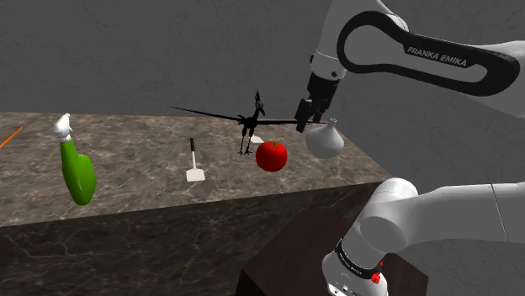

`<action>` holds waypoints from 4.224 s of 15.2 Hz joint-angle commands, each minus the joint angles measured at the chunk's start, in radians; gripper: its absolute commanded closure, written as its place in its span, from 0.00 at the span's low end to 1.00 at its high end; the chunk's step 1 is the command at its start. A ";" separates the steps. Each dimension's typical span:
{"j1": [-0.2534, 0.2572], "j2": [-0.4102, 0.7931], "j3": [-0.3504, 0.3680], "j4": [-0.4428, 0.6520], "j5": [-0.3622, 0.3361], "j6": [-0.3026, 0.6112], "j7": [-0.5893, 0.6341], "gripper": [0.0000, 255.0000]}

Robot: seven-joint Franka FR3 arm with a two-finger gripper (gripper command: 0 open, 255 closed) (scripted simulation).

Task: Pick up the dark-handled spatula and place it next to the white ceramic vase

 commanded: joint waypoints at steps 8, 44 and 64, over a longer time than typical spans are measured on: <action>-0.009 0.194 0.098 0.005 0.061 0.188 0.184 0.00; 0.017 1.289 0.232 0.672 -0.141 0.596 0.869 0.00; 0.023 1.217 0.253 0.620 -0.126 0.578 0.888 0.00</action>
